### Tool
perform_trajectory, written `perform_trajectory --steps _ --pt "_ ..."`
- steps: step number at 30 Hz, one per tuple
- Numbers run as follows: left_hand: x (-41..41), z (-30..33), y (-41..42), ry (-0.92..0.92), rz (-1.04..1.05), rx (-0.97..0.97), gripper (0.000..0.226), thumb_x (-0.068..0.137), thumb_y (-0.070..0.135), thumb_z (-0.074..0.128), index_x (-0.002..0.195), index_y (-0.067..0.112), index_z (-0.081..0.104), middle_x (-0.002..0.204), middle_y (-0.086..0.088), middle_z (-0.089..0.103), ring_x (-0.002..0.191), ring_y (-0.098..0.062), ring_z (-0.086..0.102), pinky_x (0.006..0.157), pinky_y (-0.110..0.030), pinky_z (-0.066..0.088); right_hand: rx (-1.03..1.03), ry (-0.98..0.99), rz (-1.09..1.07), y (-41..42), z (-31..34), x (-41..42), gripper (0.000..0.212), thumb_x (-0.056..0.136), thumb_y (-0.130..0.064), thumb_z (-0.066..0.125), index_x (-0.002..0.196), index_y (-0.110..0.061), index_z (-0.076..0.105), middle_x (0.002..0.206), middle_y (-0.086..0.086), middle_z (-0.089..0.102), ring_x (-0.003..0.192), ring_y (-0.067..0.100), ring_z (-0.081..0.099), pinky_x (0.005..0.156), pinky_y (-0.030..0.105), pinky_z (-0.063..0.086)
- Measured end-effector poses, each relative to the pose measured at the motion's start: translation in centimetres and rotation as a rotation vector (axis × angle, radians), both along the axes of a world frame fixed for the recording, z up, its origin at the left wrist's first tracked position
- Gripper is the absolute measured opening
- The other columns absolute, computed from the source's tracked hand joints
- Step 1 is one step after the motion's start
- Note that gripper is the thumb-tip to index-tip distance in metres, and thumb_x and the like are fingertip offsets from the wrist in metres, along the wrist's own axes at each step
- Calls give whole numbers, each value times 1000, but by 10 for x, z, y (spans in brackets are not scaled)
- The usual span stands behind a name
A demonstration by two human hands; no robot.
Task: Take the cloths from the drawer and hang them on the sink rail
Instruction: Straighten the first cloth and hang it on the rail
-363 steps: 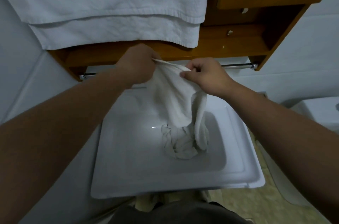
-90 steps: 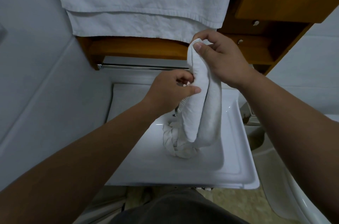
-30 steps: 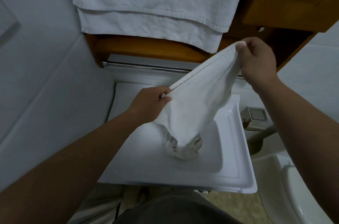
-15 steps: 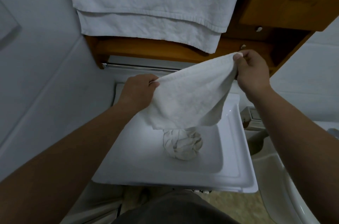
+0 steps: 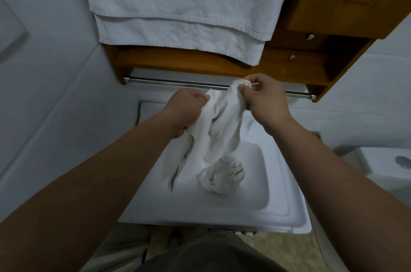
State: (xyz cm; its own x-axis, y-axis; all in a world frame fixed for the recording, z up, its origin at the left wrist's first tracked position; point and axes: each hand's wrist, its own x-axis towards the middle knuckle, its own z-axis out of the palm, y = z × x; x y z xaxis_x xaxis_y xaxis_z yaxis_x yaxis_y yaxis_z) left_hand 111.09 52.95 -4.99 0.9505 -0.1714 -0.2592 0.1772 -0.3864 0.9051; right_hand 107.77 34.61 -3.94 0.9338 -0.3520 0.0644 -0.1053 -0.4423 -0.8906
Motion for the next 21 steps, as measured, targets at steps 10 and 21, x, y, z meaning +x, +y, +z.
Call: perform_trajectory --steps 10,21 --pt "-23 14 -6 -200 -172 141 29 97 31 53 94 10 73 86 -6 68 79 -22 60 69 -32 45 -307 141 393 17 16 -17 33 99 -15 51 125 -27 66 103 -24 69 94 -13 60 74 8 39" --pt "-34 17 2 -431 -348 403 18 92 43 57 88 26 61 74 14 53 70 -6 49 57 -24 31 -314 267 430 9 34 -23 16 92 -19 63 103 -23 75 95 -7 70 85 12 65 70 29 51"
